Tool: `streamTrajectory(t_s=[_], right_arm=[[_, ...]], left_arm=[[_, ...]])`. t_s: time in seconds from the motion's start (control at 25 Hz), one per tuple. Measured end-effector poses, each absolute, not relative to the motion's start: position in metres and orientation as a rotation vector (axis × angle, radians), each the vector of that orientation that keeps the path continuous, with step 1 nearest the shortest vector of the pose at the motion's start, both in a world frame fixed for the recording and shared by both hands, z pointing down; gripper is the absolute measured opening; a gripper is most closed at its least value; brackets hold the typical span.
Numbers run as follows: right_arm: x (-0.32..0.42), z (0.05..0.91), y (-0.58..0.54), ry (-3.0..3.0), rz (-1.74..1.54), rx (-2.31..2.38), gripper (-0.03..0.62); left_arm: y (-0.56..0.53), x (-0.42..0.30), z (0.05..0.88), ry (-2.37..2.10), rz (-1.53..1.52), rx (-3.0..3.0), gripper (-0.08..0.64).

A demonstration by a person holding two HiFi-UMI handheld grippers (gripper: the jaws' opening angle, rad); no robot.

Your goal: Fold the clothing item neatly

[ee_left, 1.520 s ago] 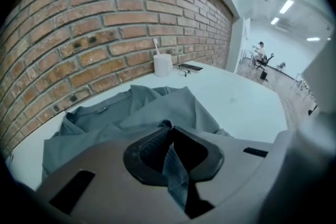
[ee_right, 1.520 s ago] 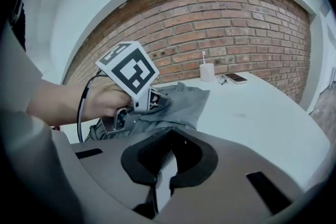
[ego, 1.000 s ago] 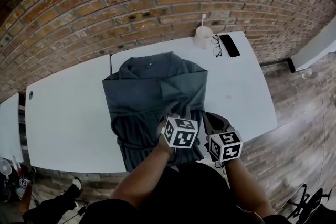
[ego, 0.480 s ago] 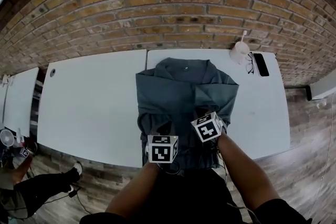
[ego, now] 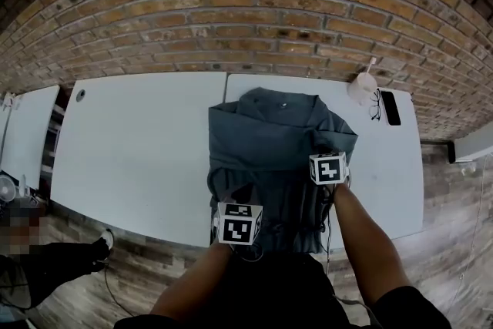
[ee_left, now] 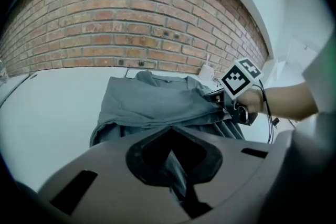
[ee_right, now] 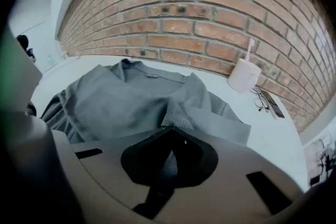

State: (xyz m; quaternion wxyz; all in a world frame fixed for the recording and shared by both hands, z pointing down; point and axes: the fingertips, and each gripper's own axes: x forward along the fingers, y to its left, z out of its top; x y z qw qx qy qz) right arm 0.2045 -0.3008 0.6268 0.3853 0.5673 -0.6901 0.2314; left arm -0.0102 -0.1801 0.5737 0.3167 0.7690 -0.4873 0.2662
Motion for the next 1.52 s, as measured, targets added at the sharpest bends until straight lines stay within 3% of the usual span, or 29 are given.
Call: streamTrajectory(t_s=[0.32, 0.8, 1.16, 1.28, 1.4, 1.52], right_arm=[[0.248, 0.617, -0.300, -1.656, 0.687, 1.606, 0.002], [0.204, 0.531, -0.294, -1.920, 0.576, 1.570, 0.002], [0.218, 0.512, -0.328, -2.058, 0.823, 1.527, 0.002], [0.227, 0.518, -0.359, -2.038, 0.834, 1.464, 0.004], [0.235, 0.541, -0.385, -1.976, 0.792, 1.338, 0.036], [0.240, 0.567, -0.403, -1.962, 0.833, 1.261, 0.107]], left_arm=[[-0.183, -0.014, 0.572, -1.239, 0.722, 2.082, -0.002], [-0.263, -0.068, 0.548, -1.159, 0.890, 2.321, -0.002], [-0.367, -0.057, 0.520, -1.178, 0.883, 2.438, 0.009], [-0.400, -0.044, 0.527, -1.105, 0.955, 2.461, 0.093], [-0.432, -0.032, 0.539, -1.049, 1.032, 2.440, 0.119], [-0.449, -0.022, 0.562, -0.957, 1.116, 2.363, 0.131]])
